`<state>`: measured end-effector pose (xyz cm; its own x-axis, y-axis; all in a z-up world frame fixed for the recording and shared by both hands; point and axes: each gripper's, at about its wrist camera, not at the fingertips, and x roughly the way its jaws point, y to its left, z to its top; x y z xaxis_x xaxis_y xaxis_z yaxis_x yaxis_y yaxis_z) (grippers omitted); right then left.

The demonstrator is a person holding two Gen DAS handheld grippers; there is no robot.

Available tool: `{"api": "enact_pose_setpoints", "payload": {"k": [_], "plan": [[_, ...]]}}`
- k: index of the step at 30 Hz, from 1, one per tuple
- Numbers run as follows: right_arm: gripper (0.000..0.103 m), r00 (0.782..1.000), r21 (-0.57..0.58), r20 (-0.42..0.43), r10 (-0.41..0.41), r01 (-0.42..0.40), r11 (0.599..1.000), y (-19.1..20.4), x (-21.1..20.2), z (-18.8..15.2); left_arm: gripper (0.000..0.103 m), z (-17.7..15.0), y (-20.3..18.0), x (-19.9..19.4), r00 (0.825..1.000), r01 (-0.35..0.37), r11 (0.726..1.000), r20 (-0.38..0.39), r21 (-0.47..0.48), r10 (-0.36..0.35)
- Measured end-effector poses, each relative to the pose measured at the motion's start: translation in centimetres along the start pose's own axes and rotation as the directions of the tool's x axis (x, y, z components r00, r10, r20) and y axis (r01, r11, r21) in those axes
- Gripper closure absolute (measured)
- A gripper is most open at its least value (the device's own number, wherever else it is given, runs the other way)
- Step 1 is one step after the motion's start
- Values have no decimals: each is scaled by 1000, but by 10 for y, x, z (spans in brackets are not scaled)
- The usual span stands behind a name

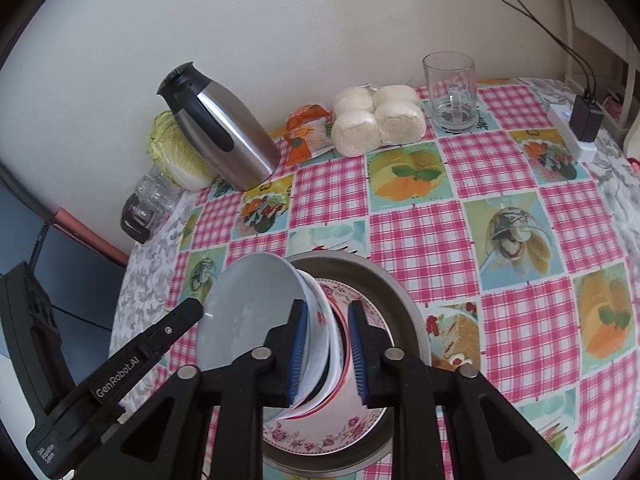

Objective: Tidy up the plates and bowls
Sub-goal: 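Lower the round bowl with both grippers onto the stacked bowls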

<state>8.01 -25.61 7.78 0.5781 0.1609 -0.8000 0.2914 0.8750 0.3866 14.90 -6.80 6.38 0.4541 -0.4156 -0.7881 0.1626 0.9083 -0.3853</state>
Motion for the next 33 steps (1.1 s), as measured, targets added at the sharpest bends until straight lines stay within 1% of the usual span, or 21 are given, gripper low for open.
{"api": "enact_pose_setpoints", "payload": {"k": [2, 4, 7, 10, 14, 21, 27, 28, 30, 31, 32, 33], "plan": [[91, 1000, 1, -1, 6, -6, 1000, 0, 3, -1, 84, 0, -1, -1, 1000, -2, 1000, -1, 4, 2], [94, 999, 21, -23, 24, -23, 1000, -3, 9, -2, 84, 0, -3, 1, 1000, -1, 1000, -7, 16, 2], [95, 998, 45, -49, 42, -40, 998, -7, 15, -4, 84, -1, -7, 4, 1000, 6, 999, -17, 34, -5], [95, 997, 58, -58, 58, -55, 997, -10, 16, -4, 84, -3, -11, 8, 999, 14, 998, -31, 55, -12], [95, 997, 47, -66, 44, -41, 998, -6, 14, -6, 84, -3, -12, 4, 1000, -3, 998, -17, 67, 4], [95, 997, 43, -74, 30, -27, 999, -3, 11, -7, 84, -4, -13, 0, 1000, -2, 998, -4, 69, 2], [92, 997, 35, -69, 22, -20, 999, -1, 8, -6, 84, -3, -14, -7, 1000, 4, 998, 12, 70, -5], [92, 998, 34, -64, 19, -17, 999, -1, 6, -6, 83, -3, -15, -10, 1000, -6, 997, 20, 75, 5], [92, 999, 23, -46, 5, -4, 1000, 0, 1, -4, 68, -3, -15, -12, 999, -24, 997, 30, 80, 22], [92, 999, 19, -37, -2, 3, 1000, 0, -1, -4, 54, -2, -15, -12, 999, -36, 996, 31, 79, 33], [92, 1000, 16, -29, -7, 8, 1000, 0, -4, -3, 48, -2, -14, -13, 998, -46, 996, 36, 78, 44], [91, 1000, 13, -23, -11, 11, 1000, 0, -6, -3, 47, -1, -13, -15, 998, -56, 996, 43, 76, 53]]}}
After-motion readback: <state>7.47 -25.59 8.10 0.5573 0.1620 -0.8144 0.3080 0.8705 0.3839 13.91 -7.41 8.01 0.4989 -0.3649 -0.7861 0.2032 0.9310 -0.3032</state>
